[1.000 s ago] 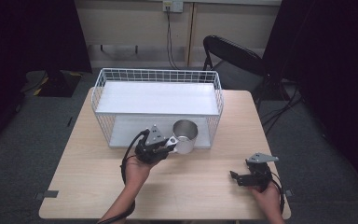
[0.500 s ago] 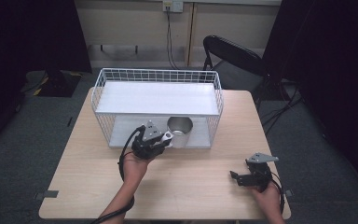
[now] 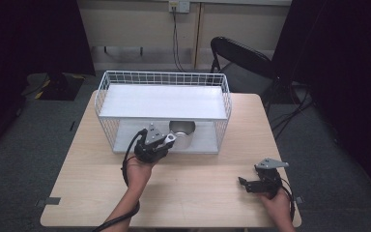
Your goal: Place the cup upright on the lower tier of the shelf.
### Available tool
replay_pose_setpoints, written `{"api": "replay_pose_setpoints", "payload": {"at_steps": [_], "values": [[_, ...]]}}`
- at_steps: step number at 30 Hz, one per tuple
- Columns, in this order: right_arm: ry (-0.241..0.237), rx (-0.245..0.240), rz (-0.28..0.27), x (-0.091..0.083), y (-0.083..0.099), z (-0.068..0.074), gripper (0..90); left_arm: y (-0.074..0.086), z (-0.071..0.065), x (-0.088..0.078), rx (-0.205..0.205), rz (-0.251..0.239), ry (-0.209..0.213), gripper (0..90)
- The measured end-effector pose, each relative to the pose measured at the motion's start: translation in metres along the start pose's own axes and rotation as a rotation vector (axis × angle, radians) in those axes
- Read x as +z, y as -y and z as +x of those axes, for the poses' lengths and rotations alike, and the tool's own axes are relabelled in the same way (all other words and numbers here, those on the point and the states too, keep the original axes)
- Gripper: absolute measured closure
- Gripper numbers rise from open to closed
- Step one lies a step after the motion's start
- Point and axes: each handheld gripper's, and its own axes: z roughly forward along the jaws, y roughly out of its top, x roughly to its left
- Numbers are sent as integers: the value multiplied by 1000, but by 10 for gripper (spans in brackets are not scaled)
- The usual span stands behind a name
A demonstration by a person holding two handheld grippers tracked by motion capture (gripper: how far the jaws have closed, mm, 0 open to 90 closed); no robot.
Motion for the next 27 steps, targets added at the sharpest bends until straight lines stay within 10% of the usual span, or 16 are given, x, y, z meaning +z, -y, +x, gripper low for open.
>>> {"api": "replay_pose_setpoints", "payload": {"at_steps": [27], "values": [[-1,0,0,0,0,0,118,6,9,3,-34,-31,-98,722]]}}
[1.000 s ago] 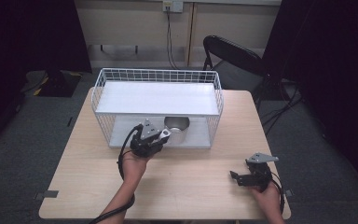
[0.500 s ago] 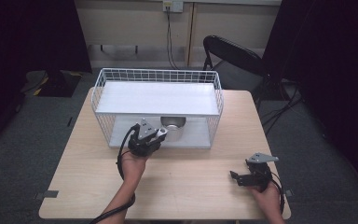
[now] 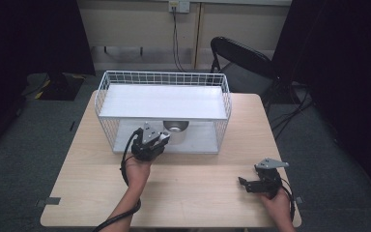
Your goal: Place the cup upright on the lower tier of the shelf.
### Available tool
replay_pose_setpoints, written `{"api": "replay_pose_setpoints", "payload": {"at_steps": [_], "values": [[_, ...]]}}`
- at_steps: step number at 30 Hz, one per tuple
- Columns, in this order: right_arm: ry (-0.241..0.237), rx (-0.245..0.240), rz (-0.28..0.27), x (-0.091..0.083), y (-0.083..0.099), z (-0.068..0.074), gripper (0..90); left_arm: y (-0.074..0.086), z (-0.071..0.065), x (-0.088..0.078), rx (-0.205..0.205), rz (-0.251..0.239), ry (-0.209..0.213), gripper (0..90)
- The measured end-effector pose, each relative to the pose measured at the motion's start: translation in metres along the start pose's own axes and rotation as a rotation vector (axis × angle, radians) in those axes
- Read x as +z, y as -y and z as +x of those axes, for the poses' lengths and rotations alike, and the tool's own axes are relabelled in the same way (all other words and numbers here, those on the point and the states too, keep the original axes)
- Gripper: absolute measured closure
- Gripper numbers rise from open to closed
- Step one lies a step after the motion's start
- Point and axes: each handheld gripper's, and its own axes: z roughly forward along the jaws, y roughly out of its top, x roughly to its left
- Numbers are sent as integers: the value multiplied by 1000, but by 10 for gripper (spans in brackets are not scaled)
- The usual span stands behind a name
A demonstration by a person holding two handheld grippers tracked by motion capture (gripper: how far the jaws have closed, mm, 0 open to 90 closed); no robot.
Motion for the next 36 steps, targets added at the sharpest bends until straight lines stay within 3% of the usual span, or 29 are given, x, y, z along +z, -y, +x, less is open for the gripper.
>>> {"api": "replay_pose_setpoints", "payload": {"at_steps": [14,36], "values": [[0,0,0,0,0,0,117,7,6,5,-12,-5,-53,721],[0,0,0,0,0,0,118,12,13,7,-15,4,-99,721]]}}
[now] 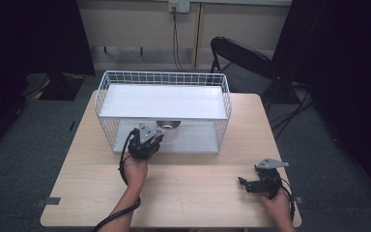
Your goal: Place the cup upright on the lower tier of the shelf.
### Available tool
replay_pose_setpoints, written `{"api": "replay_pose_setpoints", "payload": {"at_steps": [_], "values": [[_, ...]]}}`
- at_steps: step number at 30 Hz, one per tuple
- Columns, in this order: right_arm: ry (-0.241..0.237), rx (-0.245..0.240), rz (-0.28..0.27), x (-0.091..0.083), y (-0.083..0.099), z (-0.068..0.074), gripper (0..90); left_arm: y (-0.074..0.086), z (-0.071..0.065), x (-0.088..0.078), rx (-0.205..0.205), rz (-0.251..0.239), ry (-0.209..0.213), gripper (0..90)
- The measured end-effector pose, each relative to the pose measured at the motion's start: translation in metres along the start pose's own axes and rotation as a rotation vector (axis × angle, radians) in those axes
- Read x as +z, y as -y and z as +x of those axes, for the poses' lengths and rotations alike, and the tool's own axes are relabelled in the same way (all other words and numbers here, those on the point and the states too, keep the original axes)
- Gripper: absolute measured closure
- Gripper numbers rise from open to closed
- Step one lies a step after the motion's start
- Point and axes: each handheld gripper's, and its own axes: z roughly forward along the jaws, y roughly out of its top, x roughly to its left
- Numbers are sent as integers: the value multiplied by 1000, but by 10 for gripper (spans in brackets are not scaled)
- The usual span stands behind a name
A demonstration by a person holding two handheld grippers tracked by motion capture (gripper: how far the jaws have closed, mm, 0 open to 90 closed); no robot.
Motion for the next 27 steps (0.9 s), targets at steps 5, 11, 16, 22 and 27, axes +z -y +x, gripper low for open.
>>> {"api": "replay_pose_setpoints", "payload": {"at_steps": [5,11,16,22,27], "values": [[0,0,0,0,0,0,118,2,1,1,-4,-2,-15,721],[0,0,0,0,0,0,117,3,3,2,-11,-7,-30,721],[0,0,0,0,0,0,118,3,3,3,-14,-13,-41,721],[0,0,0,0,0,0,118,4,5,4,-15,-7,-58,721],[0,0,0,0,0,0,118,6,6,5,-17,-4,-68,721]]}}
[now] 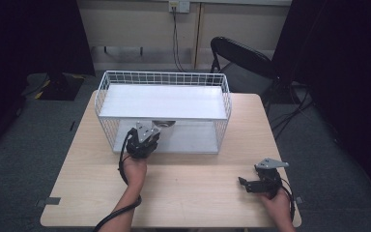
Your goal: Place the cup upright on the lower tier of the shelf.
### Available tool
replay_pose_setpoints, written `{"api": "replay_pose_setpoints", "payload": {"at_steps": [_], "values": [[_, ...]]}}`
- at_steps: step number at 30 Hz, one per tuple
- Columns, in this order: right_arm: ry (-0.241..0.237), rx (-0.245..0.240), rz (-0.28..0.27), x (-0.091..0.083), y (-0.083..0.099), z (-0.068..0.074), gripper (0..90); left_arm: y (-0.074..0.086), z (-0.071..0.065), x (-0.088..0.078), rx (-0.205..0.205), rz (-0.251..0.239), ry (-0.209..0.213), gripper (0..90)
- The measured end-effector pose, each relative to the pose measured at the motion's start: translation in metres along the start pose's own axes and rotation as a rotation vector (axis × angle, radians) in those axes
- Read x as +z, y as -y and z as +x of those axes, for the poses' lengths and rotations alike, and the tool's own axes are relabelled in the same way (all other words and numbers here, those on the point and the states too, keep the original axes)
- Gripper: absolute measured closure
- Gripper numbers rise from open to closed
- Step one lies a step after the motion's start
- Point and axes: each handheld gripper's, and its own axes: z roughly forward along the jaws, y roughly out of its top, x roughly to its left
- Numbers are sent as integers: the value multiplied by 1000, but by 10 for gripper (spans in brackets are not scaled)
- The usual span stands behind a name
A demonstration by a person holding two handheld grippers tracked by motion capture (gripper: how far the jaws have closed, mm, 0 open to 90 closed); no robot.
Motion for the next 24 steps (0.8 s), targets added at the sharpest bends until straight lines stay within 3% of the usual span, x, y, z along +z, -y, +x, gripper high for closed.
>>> {"api": "replay_pose_setpoints", "payload": {"at_steps": [24], "values": [[0,0,0,0,0,0,117,5,6,2,-33,-1,-37,720]]}}
